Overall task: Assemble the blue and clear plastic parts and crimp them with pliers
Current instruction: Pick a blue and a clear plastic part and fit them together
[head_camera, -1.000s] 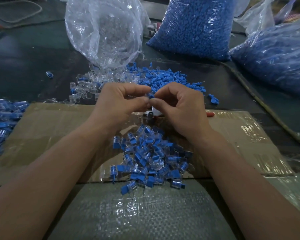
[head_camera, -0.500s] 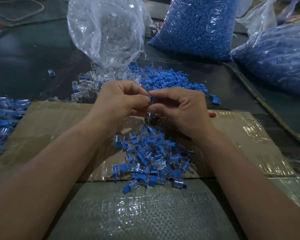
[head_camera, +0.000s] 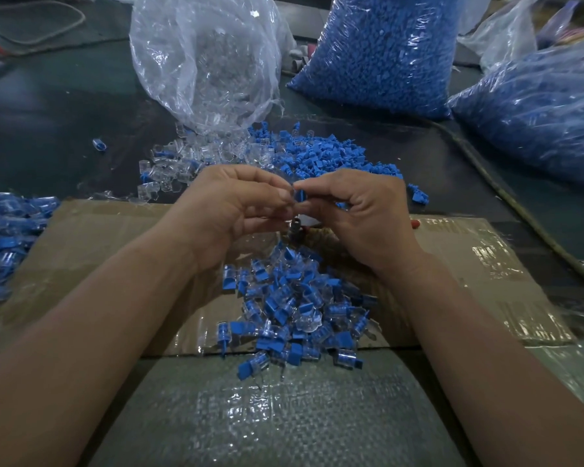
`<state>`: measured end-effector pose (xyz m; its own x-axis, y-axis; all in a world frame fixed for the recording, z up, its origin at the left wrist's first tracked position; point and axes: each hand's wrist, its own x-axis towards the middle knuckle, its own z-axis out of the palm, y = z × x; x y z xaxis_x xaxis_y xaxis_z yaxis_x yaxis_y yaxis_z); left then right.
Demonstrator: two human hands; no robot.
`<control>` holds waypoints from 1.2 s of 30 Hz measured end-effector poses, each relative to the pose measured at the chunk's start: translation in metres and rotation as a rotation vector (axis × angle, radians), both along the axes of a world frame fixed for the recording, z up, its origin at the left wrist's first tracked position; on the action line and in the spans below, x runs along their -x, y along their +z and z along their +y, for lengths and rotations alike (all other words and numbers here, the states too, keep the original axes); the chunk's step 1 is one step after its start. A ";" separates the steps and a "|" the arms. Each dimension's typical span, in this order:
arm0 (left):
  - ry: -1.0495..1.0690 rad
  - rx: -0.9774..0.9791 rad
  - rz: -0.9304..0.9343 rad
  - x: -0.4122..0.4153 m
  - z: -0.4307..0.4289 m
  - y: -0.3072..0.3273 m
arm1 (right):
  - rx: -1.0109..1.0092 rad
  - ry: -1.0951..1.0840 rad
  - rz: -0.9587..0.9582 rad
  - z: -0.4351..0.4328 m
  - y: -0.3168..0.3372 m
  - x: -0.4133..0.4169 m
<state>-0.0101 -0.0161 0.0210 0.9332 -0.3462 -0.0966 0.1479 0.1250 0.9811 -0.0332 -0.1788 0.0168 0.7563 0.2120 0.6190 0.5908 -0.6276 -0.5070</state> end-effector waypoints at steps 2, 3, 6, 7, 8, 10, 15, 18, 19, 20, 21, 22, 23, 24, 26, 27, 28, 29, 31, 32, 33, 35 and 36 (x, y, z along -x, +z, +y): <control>-0.014 -0.024 0.003 0.000 0.001 0.000 | 0.009 -0.002 -0.005 0.000 -0.001 0.000; -0.020 -0.030 0.011 0.000 0.001 0.000 | 0.010 0.001 -0.005 0.000 -0.001 0.000; -0.020 -0.059 -0.007 0.000 0.001 0.001 | 0.023 0.009 -0.009 -0.001 -0.001 0.000; -0.012 -0.069 -0.019 0.000 0.000 0.001 | 0.028 0.009 -0.013 -0.001 -0.001 0.000; -0.006 -0.071 -0.027 0.000 0.000 0.000 | 0.030 0.009 -0.014 -0.001 -0.001 0.000; 0.001 -0.064 -0.034 0.000 0.000 -0.001 | 0.032 0.010 -0.011 -0.001 -0.001 -0.001; 0.007 -0.070 -0.056 0.000 0.000 -0.002 | 0.032 0.015 -0.003 0.000 0.001 0.000; 0.010 -0.060 -0.057 0.001 0.000 -0.002 | 0.036 0.019 -0.004 -0.001 0.001 0.000; 0.012 -0.057 -0.058 0.001 0.000 -0.002 | 0.041 0.018 -0.007 -0.001 0.002 0.001; 0.015 -0.056 -0.059 0.002 0.000 -0.001 | 0.047 0.016 -0.011 -0.001 0.002 0.001; 0.019 -0.057 -0.059 0.002 0.000 -0.001 | 0.055 0.016 -0.017 -0.001 0.002 0.001; 0.020 -0.058 -0.058 0.003 -0.001 -0.001 | 0.062 0.019 -0.024 -0.001 0.002 0.001; 0.023 -0.060 -0.057 0.003 -0.001 -0.001 | 0.067 0.024 -0.031 -0.001 0.001 0.001; 0.025 -0.062 -0.056 0.003 -0.001 -0.001 | 0.071 0.028 -0.035 0.000 0.001 0.001; 0.032 -0.075 -0.064 0.003 -0.002 -0.001 | 0.085 0.029 -0.037 0.000 0.001 0.001; 0.034 -0.086 -0.074 0.003 -0.002 -0.001 | 0.095 0.028 -0.037 0.000 0.002 0.001; 0.038 -0.094 -0.082 0.003 -0.002 -0.001 | 0.108 0.028 -0.034 0.000 0.002 0.001; 0.040 -0.101 -0.090 0.003 -0.002 -0.001 | 0.122 0.029 -0.025 0.000 0.003 0.001; 0.045 -0.103 -0.091 0.003 -0.002 -0.002 | 0.142 0.003 0.027 -0.003 0.006 0.001; 0.057 -0.097 -0.086 0.002 -0.002 -0.002 | 0.130 -0.038 0.080 -0.006 0.007 0.001; 0.076 -0.088 -0.079 0.000 -0.001 -0.003 | 0.102 -0.091 0.143 -0.011 0.009 0.000; 0.112 -0.054 -0.061 -0.002 0.001 -0.003 | 0.056 -0.184 0.267 -0.026 0.010 -0.002; 0.127 -0.037 -0.055 -0.003 0.002 -0.003 | 0.069 -0.215 0.333 -0.033 0.011 -0.003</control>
<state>-0.0068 -0.0139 0.0176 0.9734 -0.2223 -0.0549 0.0794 0.1028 0.9915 -0.0297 -0.2116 0.0278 0.9447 0.0597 0.3223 0.2530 -0.7580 -0.6011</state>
